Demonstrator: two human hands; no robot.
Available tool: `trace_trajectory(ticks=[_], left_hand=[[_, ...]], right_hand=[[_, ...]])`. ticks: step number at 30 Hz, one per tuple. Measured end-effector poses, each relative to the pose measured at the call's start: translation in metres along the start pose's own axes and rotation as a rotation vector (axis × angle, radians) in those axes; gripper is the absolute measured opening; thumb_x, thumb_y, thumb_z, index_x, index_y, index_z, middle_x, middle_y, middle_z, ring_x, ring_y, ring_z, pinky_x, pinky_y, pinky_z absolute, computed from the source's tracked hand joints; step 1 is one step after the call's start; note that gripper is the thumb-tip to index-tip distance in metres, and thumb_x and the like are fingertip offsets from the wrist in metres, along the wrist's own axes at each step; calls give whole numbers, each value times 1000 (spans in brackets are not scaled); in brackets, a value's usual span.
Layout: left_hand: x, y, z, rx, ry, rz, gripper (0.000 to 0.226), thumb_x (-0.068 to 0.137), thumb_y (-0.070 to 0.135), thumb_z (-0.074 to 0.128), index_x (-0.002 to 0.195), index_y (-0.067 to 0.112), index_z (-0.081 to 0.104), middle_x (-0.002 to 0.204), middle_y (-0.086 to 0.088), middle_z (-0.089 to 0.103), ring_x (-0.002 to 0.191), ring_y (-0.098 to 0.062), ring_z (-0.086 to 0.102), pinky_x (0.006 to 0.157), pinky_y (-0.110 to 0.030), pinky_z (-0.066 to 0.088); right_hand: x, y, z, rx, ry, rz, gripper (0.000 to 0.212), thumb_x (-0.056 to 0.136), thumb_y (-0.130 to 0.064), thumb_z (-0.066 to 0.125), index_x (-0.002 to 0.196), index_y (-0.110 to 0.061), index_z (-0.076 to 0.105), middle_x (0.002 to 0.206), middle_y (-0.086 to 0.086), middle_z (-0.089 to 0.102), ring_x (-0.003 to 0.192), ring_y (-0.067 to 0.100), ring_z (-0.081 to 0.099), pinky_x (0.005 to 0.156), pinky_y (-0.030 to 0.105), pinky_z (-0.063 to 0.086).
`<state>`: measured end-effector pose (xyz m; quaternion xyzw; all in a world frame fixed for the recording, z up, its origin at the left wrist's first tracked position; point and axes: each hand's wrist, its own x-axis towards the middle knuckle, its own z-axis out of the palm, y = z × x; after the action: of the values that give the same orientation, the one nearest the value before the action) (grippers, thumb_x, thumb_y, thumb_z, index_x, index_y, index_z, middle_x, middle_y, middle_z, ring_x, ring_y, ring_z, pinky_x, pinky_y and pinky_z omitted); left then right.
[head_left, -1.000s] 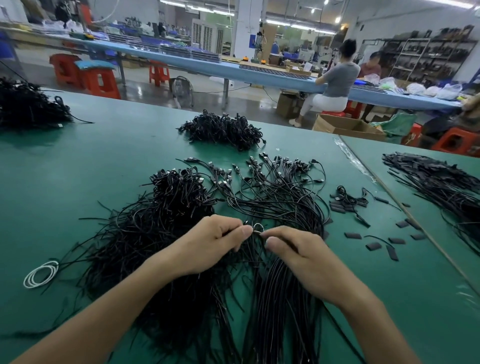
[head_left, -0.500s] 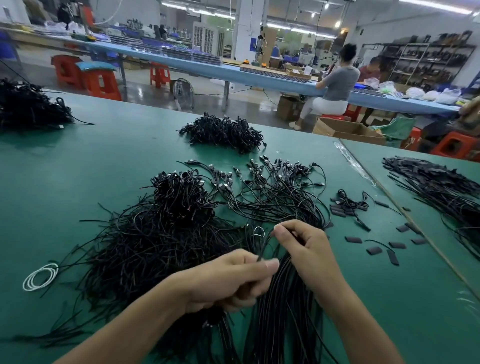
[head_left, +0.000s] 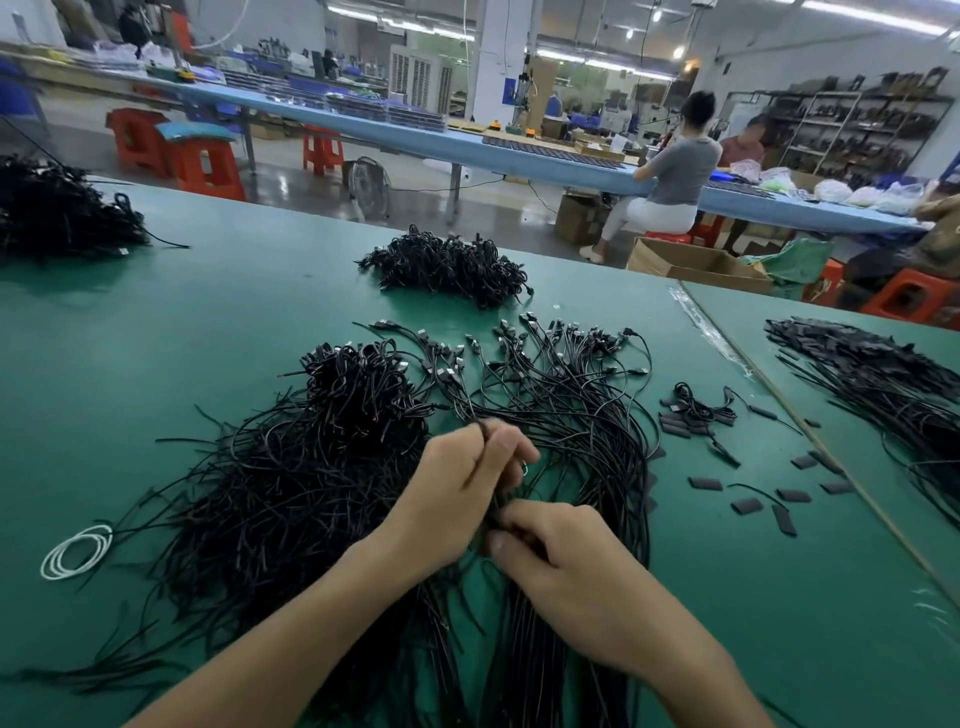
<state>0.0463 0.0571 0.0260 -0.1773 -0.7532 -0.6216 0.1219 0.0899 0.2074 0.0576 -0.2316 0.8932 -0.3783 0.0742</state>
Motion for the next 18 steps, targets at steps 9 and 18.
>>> trace_trajectory(ticks=[9,18], left_hand=[[-22,12,-9,-376,-502,-446,70,95,69,25,56,16,48,45,5,29,37,-9,23,40,-21,22],[-8,26,-6,-937,-199,-339,48,98,43,43,93,10,77,75,-4,66,67,-16,66,61,-25,54]], right_hand=[[12,13,-23,143,391,-38,23,84,-49,66,74,-29,69,58,-6,57,51,3,43,50,25,38],[9,9,5,77,129,54,38,99,-10,47,69,-30,58,59,-14,59,46,8,44,47,25,39]])
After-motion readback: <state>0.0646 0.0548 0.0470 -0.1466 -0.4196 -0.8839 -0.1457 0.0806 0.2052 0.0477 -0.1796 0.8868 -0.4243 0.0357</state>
